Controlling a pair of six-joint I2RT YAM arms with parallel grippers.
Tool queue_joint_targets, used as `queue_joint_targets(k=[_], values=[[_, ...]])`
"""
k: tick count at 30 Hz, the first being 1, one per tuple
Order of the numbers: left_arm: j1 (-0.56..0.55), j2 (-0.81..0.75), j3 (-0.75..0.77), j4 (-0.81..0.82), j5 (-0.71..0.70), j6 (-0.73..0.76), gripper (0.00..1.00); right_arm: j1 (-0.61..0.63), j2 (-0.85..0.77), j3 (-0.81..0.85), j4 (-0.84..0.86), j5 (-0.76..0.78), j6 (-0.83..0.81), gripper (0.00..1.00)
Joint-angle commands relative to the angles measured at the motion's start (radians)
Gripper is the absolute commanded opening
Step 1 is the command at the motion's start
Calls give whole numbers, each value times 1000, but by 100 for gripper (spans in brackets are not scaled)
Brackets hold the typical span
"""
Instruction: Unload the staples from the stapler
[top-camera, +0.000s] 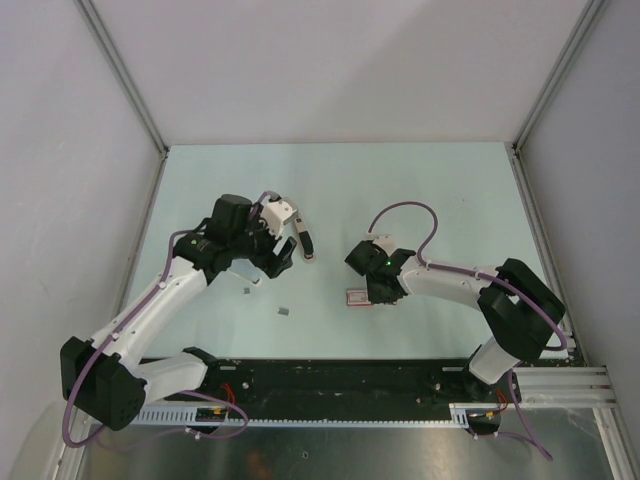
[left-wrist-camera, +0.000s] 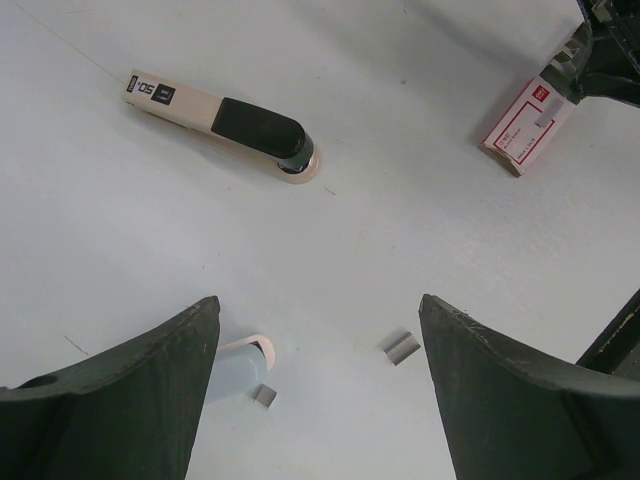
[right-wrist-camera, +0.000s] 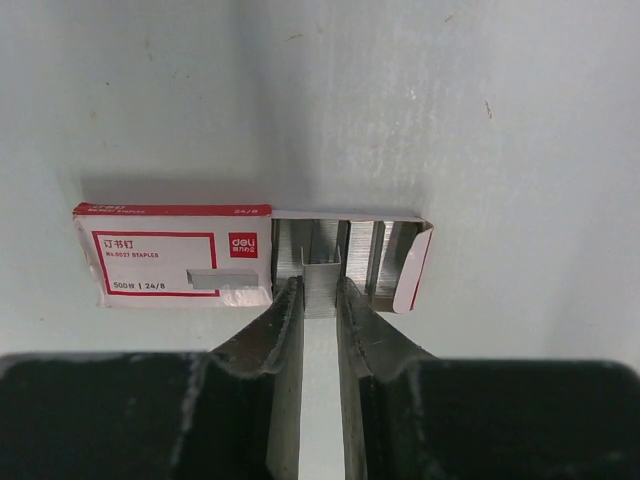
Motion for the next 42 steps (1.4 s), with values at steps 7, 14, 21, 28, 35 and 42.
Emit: queue_joint_targets(k=[7, 14, 21, 28, 35, 42], values=[[-10, -34, -5, 8, 11, 8, 85, -3, -31, -7, 35, -2, 10, 1], [-10, -33, -4, 9, 15, 7, 85, -6, -33, -8, 42, -8, 6, 1], [-11, -39, -8, 8, 16, 8, 85, -8, -19, -7, 27, 6, 5, 2], [-10, -41, -9, 9, 17, 8, 85, -11, -25, -8, 17, 15, -2, 2], [-10, -40, -7, 8, 17, 7, 85, -14, -21, -7, 11, 11, -16, 4], [-10, -41, -7, 7, 17, 6, 85, -17, -14, -8, 14, -1, -26, 6]])
